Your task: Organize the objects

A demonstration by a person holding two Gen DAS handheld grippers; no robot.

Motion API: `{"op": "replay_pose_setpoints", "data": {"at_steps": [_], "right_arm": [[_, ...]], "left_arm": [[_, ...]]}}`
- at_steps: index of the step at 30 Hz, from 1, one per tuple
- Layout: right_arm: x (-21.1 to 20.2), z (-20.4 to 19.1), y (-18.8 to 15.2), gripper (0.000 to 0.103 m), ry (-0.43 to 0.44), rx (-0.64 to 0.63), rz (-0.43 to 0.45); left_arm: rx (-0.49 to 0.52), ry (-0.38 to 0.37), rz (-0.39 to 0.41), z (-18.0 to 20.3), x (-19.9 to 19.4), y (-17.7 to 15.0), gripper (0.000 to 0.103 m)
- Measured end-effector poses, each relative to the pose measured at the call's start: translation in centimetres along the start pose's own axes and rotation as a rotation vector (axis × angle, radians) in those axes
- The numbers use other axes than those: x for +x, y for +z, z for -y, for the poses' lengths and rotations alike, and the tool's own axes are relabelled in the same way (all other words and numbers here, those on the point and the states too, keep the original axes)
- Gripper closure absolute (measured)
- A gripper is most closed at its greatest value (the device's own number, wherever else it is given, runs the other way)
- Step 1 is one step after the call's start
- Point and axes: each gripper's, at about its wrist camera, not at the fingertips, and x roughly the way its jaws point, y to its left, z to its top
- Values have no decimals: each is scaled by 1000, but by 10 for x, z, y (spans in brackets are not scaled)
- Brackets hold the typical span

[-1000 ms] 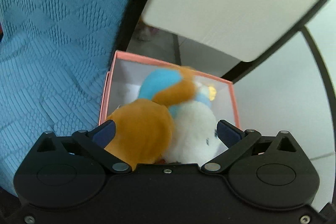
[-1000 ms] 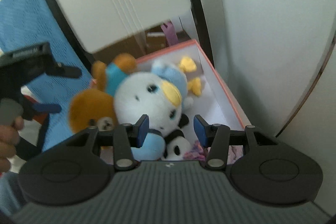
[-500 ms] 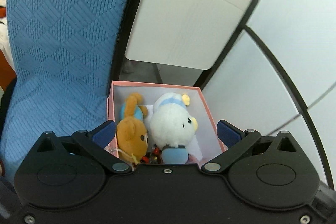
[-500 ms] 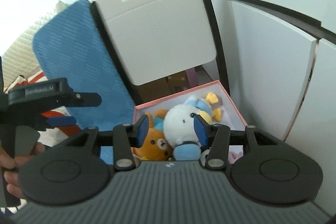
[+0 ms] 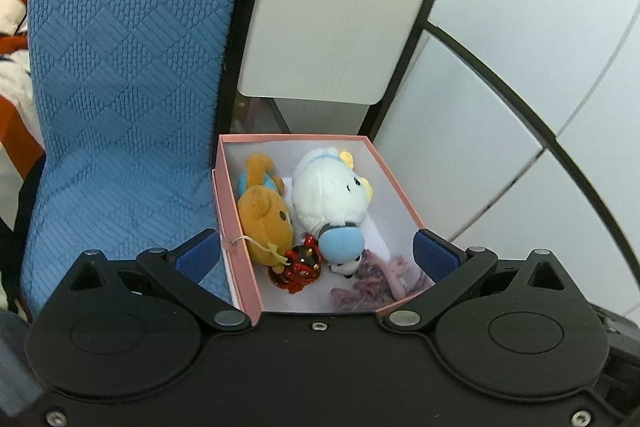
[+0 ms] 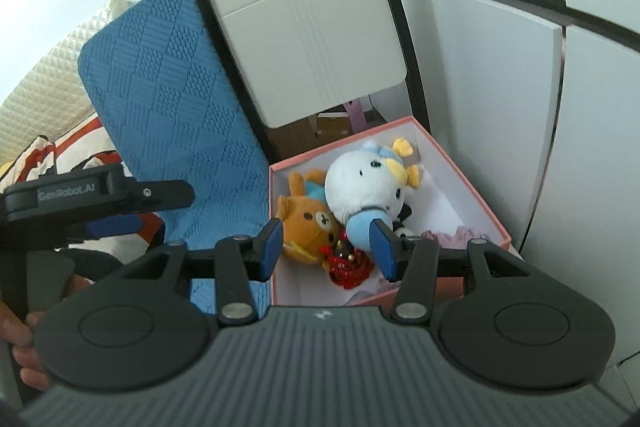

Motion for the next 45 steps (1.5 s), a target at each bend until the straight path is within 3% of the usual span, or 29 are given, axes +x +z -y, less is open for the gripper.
{"op": "replay_pose_setpoints", "data": {"at_steps": [11, 13, 15, 16, 30, 45], "right_arm": [[21, -11, -34, 50, -21, 24, -12], [26, -14, -38, 42, -21, 15, -16], [31, -15, -42, 13, -30, 10, -8], [33, -15, -44, 11, -37, 13, -6], [50, -15, -61, 12, -38, 28, -75], [56, -25, -65, 12, -40, 37, -87]], "left_arm": [[14, -40, 4, -23, -6, -32, 0], [13, -44, 13, -28, -6, -34, 0], [21, -39, 24, -30, -4, -35, 0], [17, -34, 25, -32, -3, -35, 0], [-4, -49, 38, -45, -2, -47, 0], [-20, -45, 42, -52, -4, -48, 0]]}}
